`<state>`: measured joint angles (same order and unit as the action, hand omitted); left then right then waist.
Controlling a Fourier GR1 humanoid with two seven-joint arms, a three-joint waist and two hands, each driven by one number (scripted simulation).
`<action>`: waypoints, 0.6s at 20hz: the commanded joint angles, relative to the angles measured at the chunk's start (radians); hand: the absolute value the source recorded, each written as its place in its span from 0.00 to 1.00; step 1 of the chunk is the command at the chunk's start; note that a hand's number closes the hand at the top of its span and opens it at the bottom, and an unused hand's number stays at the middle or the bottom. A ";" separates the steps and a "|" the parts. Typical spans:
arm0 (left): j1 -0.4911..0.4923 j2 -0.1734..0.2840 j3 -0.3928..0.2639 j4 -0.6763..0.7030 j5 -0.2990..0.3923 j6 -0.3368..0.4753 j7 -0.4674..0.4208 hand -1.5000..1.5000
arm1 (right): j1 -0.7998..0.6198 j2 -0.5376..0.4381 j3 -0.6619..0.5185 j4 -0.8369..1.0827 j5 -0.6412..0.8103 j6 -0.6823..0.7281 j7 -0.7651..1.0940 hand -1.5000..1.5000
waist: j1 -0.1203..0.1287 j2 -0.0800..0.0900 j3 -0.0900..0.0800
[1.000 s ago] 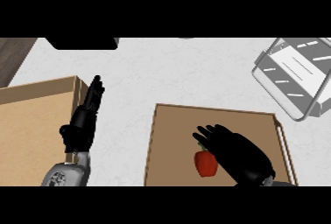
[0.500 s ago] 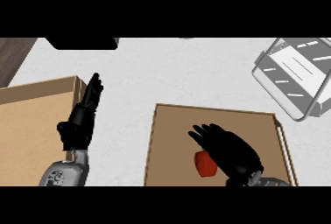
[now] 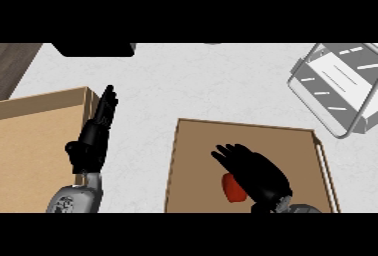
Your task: Pick the bell pepper from the tray and place it in the tiered basket
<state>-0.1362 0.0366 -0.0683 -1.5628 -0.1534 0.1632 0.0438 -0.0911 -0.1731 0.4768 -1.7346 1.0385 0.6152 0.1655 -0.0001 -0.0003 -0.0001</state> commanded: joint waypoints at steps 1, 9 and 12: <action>0.021 -0.013 -0.013 0.007 -0.018 0.005 -0.014 0.50 | -0.052 0.054 -0.048 0.106 0.006 -0.042 -0.012 0.00 | 0.002 0.000 0.000; -0.035 -0.019 -0.004 0.052 -0.029 0.012 -0.015 0.50 | -0.018 0.032 0.090 0.109 0.181 -0.295 -0.092 1.00 | -0.001 0.001 0.000; -0.044 -0.004 0.026 0.043 0.003 -0.005 0.003 0.50 | -0.037 0.033 0.050 0.207 0.212 -0.377 -0.136 1.00 | 0.001 0.001 0.000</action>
<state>-0.1521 0.0200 -0.0739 -1.5492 -0.1686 0.1736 0.0476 -0.0930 -0.1685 0.5154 -1.6098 1.1882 0.3076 0.0403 0.0002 -0.0049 -0.0033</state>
